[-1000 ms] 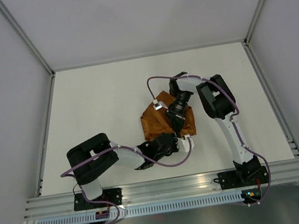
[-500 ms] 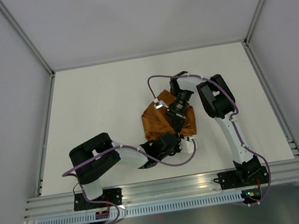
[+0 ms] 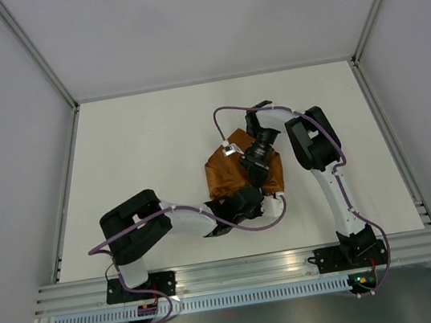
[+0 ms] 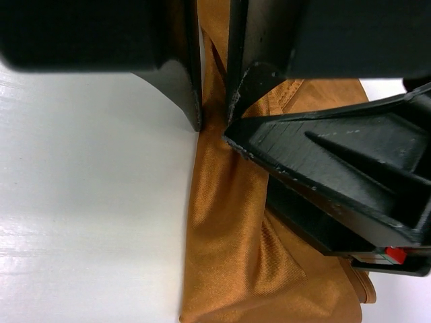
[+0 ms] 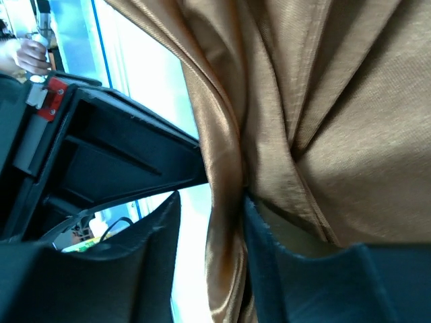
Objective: Fold the napkin, place the utensils inside, and roll it up
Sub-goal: Roll the napkin with the utensil
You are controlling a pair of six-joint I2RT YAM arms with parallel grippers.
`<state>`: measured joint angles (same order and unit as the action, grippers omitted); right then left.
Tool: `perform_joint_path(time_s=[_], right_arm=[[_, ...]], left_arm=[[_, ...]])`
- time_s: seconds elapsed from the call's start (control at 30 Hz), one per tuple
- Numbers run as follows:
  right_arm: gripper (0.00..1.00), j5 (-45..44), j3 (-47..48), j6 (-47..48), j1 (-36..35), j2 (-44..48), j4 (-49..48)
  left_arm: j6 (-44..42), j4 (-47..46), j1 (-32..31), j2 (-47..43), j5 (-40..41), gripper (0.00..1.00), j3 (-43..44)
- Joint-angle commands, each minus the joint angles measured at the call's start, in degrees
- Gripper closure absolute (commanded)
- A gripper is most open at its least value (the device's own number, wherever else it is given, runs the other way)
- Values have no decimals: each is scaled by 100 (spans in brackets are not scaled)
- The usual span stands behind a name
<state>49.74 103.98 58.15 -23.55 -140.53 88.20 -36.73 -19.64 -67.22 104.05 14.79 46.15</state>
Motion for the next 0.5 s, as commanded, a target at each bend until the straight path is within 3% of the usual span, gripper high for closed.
perform_joint_path(time_s=[0.0, 0.3, 0.47], right_arm=[[49, -342, -1, 425, 26, 113, -638], [43, 36, 192, -14, 324, 640, -822], [43, 264, 262, -768, 711, 974, -1375]], left_arm=[[342, 882, 130, 54, -257, 98, 166], [667, 1471, 253, -113, -713, 98, 430], [825, 1735, 367, -236, -1074, 98, 588]])
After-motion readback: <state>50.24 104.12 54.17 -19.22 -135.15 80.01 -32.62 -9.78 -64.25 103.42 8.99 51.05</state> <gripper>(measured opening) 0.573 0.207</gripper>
